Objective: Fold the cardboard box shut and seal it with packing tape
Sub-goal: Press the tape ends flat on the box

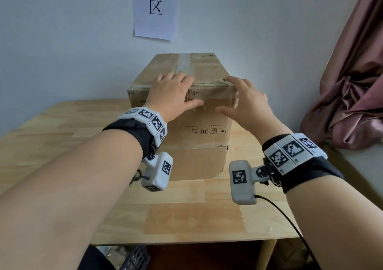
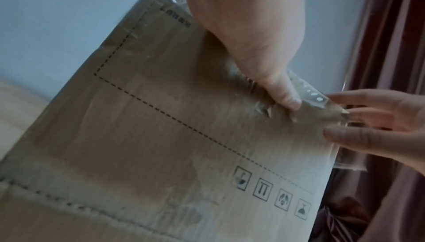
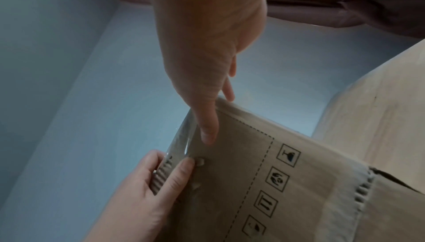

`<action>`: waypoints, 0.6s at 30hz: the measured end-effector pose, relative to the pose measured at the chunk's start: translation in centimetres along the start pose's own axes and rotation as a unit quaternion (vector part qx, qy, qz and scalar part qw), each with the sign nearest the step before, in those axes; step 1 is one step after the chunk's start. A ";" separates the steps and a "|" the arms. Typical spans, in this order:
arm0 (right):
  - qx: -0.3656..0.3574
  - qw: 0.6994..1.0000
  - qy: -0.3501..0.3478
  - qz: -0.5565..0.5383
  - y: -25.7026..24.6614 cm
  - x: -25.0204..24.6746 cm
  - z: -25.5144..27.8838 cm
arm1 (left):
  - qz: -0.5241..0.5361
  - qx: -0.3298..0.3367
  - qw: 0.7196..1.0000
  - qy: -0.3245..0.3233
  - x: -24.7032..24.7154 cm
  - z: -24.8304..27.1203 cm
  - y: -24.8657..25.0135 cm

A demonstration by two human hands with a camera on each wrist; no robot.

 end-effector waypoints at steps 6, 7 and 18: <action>0.045 0.994 -0.004 -0.100 1.2 0.1 0.6 | 0.096 -0.005 0.995 -0.024 -1.5 -2.1 1.2; 0.051 0.993 -0.008 -0.109 1.3 0.2 0.7 | 0.131 0.006 0.991 -0.032 -1.3 -2.6 1.7; 0.105 0.986 0.007 -0.132 3.0 1.0 0.8 | 0.051 0.054 0.997 0.009 0.4 -2.8 3.1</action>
Point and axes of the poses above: each hand's wrist, its own z-axis away from the middle knuckle, its own x-axis out of the palm, y = z × x, the point moved 7 cm from there along -z, towards the middle knuckle, and after that the axes turned 5 degrees about z, right-handed, at the moved point
